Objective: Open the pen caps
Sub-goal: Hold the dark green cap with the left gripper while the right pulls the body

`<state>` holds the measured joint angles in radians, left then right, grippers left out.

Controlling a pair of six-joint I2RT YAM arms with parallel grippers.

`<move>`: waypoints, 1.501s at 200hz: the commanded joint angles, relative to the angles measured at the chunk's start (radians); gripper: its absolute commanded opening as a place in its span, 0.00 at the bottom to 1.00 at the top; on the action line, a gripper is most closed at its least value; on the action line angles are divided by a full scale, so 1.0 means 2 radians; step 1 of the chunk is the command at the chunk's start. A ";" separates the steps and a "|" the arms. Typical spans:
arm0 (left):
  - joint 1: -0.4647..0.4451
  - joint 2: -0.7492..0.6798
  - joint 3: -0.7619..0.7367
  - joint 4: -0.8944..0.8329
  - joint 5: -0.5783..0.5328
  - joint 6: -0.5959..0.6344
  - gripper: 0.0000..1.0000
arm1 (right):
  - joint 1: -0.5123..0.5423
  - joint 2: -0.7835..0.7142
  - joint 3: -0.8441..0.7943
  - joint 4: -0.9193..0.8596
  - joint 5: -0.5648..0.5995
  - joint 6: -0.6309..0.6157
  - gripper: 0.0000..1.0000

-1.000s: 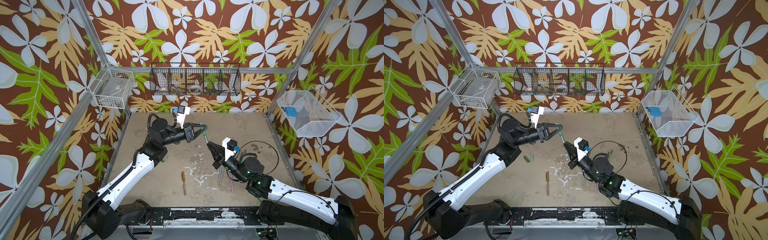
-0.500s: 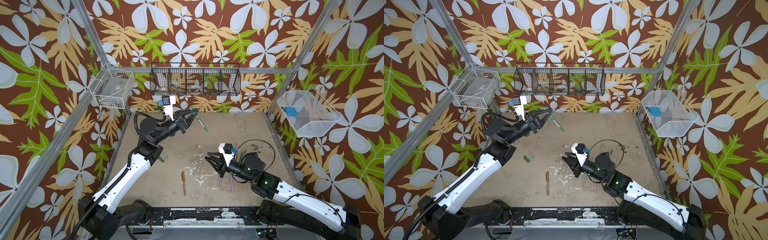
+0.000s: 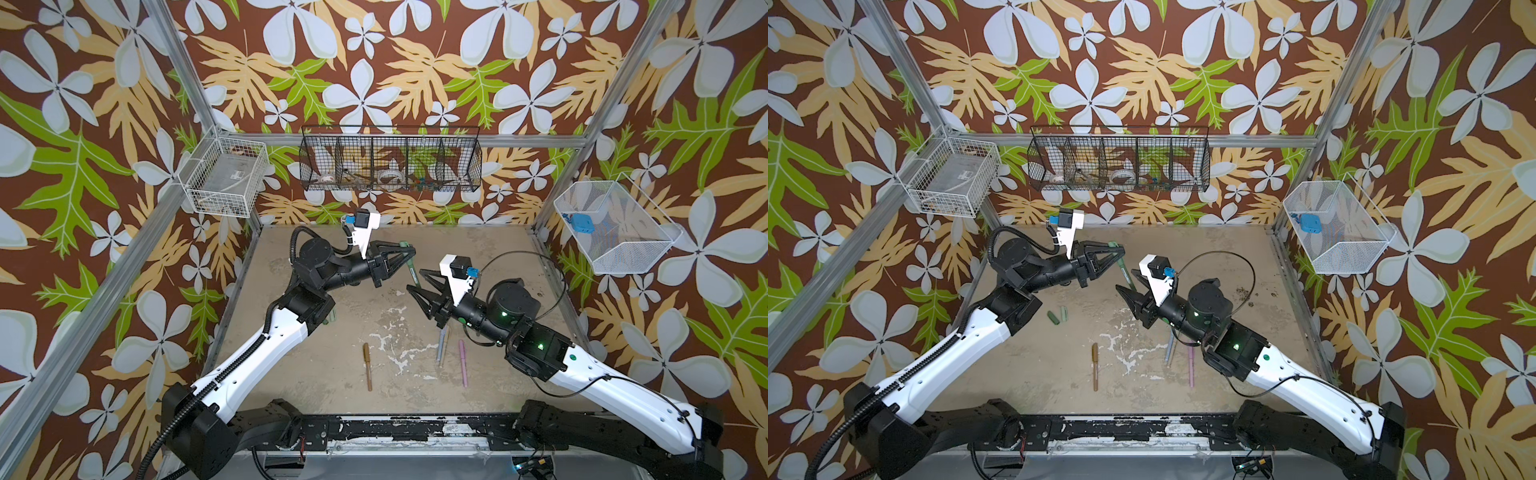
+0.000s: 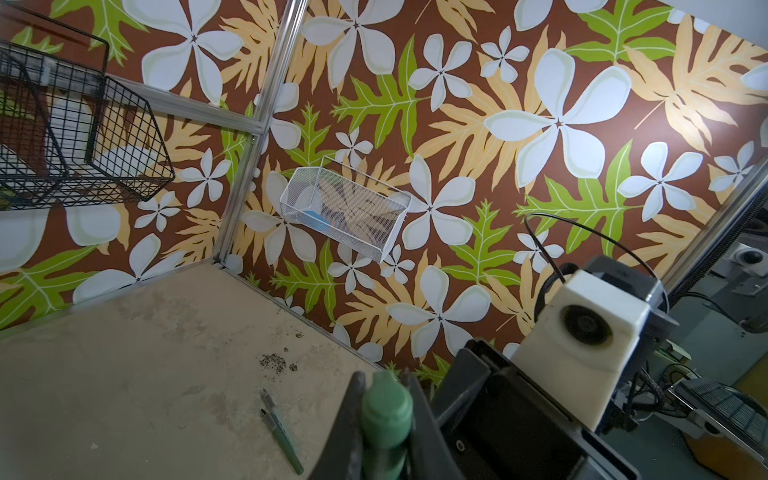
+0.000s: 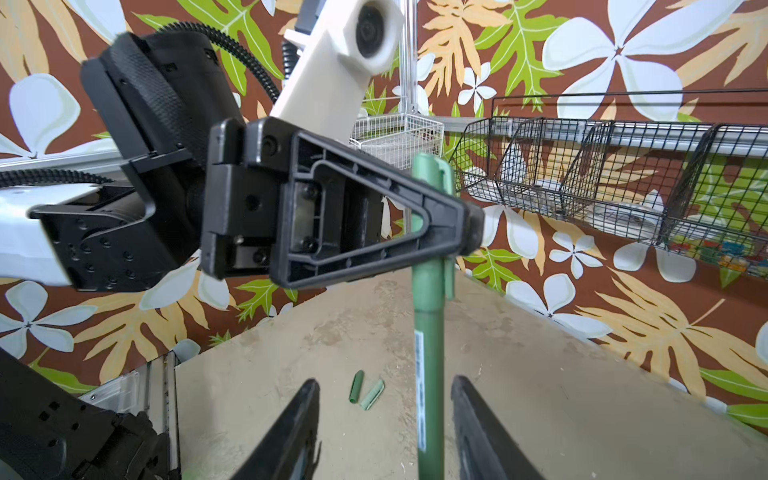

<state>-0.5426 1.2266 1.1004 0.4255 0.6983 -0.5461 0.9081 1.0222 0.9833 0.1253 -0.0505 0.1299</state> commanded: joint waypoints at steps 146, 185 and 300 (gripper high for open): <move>-0.010 0.000 0.013 -0.013 -0.054 -0.029 0.00 | 0.039 0.006 -0.041 0.018 0.167 -0.023 0.00; -0.010 0.005 0.019 0.003 -0.081 -0.058 0.00 | 0.086 0.011 -0.069 0.024 0.302 -0.028 0.00; -0.010 0.027 0.037 0.053 -0.042 -0.082 0.00 | -0.027 -0.057 -0.123 0.015 -0.040 0.034 0.00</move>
<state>-0.5777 1.2873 1.1439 0.3584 0.7647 -0.7048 0.8402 0.9249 0.7490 0.3389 -0.1242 0.2192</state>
